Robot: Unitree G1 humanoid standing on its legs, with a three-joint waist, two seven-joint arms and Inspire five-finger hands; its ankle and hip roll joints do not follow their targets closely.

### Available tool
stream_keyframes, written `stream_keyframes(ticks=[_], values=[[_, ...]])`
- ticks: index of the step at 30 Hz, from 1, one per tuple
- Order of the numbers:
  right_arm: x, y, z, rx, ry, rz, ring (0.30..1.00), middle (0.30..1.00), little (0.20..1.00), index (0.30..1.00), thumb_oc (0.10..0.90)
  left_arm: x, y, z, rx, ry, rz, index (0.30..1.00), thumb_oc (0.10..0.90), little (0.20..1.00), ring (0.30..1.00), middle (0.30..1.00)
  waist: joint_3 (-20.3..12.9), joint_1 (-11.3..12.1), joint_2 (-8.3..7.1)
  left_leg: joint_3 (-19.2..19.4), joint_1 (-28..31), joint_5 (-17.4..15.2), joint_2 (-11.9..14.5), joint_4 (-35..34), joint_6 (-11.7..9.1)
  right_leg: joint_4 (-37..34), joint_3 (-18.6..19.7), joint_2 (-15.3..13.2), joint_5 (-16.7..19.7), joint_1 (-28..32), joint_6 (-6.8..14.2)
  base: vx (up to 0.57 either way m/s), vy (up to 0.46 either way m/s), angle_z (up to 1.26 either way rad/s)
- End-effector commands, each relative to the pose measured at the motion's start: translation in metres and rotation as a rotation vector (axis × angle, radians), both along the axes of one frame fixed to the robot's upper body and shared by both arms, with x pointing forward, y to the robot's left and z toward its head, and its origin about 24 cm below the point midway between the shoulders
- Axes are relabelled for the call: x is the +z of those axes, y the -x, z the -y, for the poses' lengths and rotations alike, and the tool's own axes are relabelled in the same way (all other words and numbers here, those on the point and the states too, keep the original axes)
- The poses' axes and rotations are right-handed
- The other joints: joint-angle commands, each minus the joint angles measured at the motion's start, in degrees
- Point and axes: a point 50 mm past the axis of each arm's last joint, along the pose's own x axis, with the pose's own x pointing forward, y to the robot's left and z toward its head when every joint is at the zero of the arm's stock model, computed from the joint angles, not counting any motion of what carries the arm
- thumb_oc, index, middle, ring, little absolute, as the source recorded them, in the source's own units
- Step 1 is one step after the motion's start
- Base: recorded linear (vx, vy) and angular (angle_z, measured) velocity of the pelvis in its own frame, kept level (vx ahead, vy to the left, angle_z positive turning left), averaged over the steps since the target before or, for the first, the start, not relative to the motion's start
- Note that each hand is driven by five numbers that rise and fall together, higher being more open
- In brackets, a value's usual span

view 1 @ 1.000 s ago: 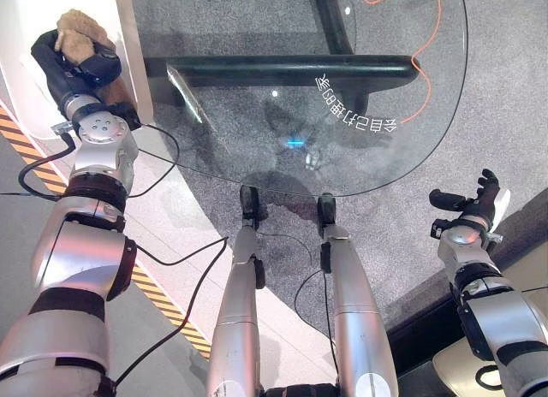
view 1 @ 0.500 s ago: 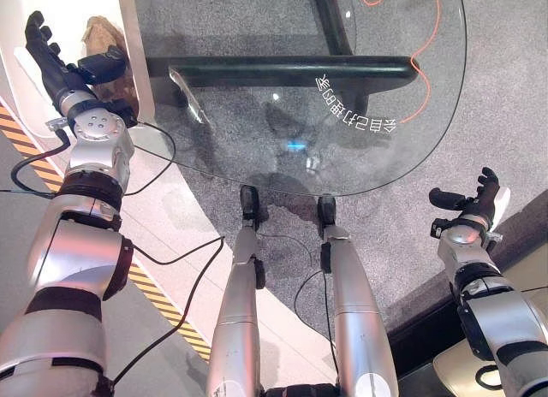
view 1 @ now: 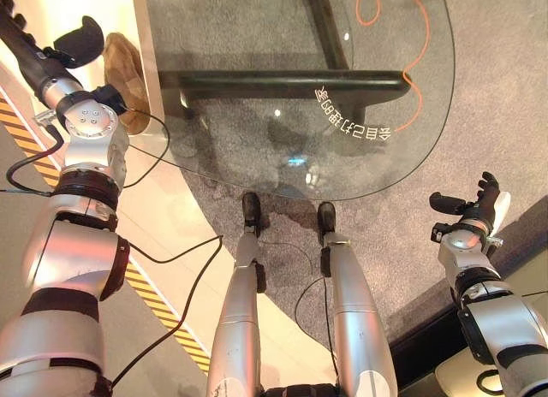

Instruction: Wipe the table with a cloth and put it in the basket.

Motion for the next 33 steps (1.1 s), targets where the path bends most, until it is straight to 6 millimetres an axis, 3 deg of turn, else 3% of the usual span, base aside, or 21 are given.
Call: stream_keyframes(ticks=[1,5,10,12,15,16,17,19,21,23,24,25,28,33], values=[[-0.006,0.028,0.035,-0.122,0.037,-0.022,0.900,0.900,0.900,0.900,0.800,0.048,0.036,-0.029,0.118,-0.035,0.263,0.900,0.800,0.900,0.900,0.900,-1.5,1.2,-0.45,-0.1,5.5,-12.5,-0.2,6.8,0.7,-18.8,1.4,-2.1,10.4,7.9,3.9,-0.06,-0.038,-0.06],[-0.024,0.041,0.037,-0.147,0.008,-0.065,0.900,0.900,0.900,0.900,0.800,0.050,0.042,-0.033,0.088,-0.051,0.291,0.900,0.800,0.900,0.900,0.900,-1.6,1.7,-0.28,0.3,11.7,-11.9,0.1,3.1,0.5,-21.4,1.1,-2.9,10.9,13.8,4.6,-0.04,-0.057,-0.06],[-0.049,0.063,0.040,-0.167,-0.022,-0.142,0.900,0.900,0.900,0.900,0.800,0.038,0.048,-0.048,0.075,-0.046,0.267,0.900,0.800,0.900,0.900,0.900,-5.4,2.3,-0.31,0.6,18.3,-11.1,0.4,-2.3,0.2,-25.0,0.6,-3.4,10.8,20.4,5.1,0.00,-0.056,-0.03],[-0.062,0.075,0.043,-0.159,-0.055,-0.192,0.900,0.900,0.900,0.900,0.800,0.025,0.047,-0.053,0.047,-0.080,0.200,0.900,0.800,0.900,0.900,0.900,-7.8,2.8,-0.25,0.6,21.1,-10.8,0.4,-4.4,0.1,-26.2,0.4,-3.6,10.5,23.5,5.2,0.03,-0.079,-0.03],[-0.087,0.100,0.044,-0.121,-0.116,-0.273,0.900,0.900,0.900,0.900,0.800,-0.011,0.049,-0.067,-0.019,-0.061,0.108,0.900,0.800,0.900,0.900,0.900,-11.3,3.9,-0.25,0.6,26.3,-10.0,0.7,-8.5,-0.2,-29.1,-0.3,-4.1,10.4,29.1,5.5,0.05,-0.091,0.04],[-0.094,0.107,0.043,-0.113,-0.135,-0.295,0.900,0.900,0.900,0.900,0.800,-0.024,0.051,-0.069,-0.034,-0.053,0.076,0.900,0.800,0.900,0.900,0.900,-12.1,4.1,-0.25,0.6,27.7,-9.8,0.7,-9.6,-0.2,-30.1,-0.5,-4.1,10.4,30.7,5.5,0.05,-0.085,0.16],[-0.109,0.123,0.040,-0.098,-0.172,-0.351,0.900,0.900,0.900,0.900,0.800,-0.057,0.055,-0.074,-0.055,-0.018,0.016,0.900,0.800,0.900,0.900,0.900,-14.3,4.9,-0.41,0.3,30.1,-9.6,0.8,-11.1,-0.2,-32.1,-1.1,-4.2,10.6,34.0,5.7,0.04,-0.086,0.14],[-0.119,0.134,0.038,-0.089,-0.194,-0.393,0.900,0.900,0.900,0.900,0.800,-0.082,0.060,-0.077,-0.065,0.021,-0.030,0.900,0.800,0.900,0.900,0.900,-15.4,5.0,-0.40,-0.1,31.4,-9.8,0.7,-11.4,-0.2,-33.2,-1.5,-4.3,10.7,36.0,5.8,0.04,-0.062,0.06],[-0.139,0.155,0.029,-0.063,-0.235,-0.501,0.900,0.900,0.900,0.900,0.800,-0.138,0.073,-0.083,-0.083,0.131,-0.139,0.900,0.800,0.900,0.900,0.900,-17.7,5.6,-0.71,-0.6,33.4,-10.0,0.8,-11.4,-0.2,-33.8,-2.0,-4.2,10.5,38.9,5.7,0.05,-0.053,0.18],[-0.149,0.167,0.024,-0.056,-0.257,-0.566,0.900,0.900,0.900,0.900,0.800,-0.171,0.082,-0.082,-0.092,0.169,-0.231,0.900,0.800,0.900,0.900,0.900,-19.4,5.9,-0.88,-1.0,34.6,-10.2,0.8,-11.4,-0.1,-33.9,-2.1,-4.0,10.1,40.5,5.5,0.10,-0.048,0.12],[-0.161,0.181,0.018,-0.053,-0.282,-0.642,0.900,0.900,0.900,0.900,0.800,-0.211,0.091,-0.076,-0.130,0.228,-0.375,0.900,0.800,0.900,0.900,0.900,-21.3,6.4,-1.13,-1.3,35.8,-10.4,1.0,-11.4,-0.2,-34.1,-2.6,-3.8,9.7,42.3,5.4,0.11,-0.043,0.09],[-0.161,0.182,0.019,-0.053,-0.280,-0.646,0.900,0.900,0.900,0.900,0.800,-0.213,0.092,-0.076,-0.130,0.229,-0.378,0.900,0.800,0.900,0.900,0.900,-21.3,6.3,-1.06,-1.3,35.9,-10.4,1.0,-11.4,-0.2,-34.2,-2.6,-3.8,9.7,42.5,5.4,0.16,-0.054,0.24],[-0.181,0.213,0.007,-0.039,-0.330,-0.816,0.900,0.900,0.900,0.900,0.800,-0.295,0.128,-0.061,-0.175,0.316,-0.713,0.900,0.800,0.900,0.900,0.900,-25.1,6.7,-1.43,-1.7,39.0,-11.1,1.2,-11.4,-0.3,-35.6,-3.3,-3.7,9.6,46.4,5.5,0.15,-0.016,0.30],[-0.190,0.233,0.003,0.002,-0.339,-0.955,0.900,0.900,0.900,0.900,0.800,-0.351,0.168,-0.049,-0.222,0.388,-1.024,0.900,0.800,0.900,0.900,0.900,-27.6,6.2,-1.23,-0.5,41.1,-12.0,1.8,-11.4,-0.7,-37.8,-3.4,-3.9,9.8,49.4,5.8,0.08,0.025,0.04]])
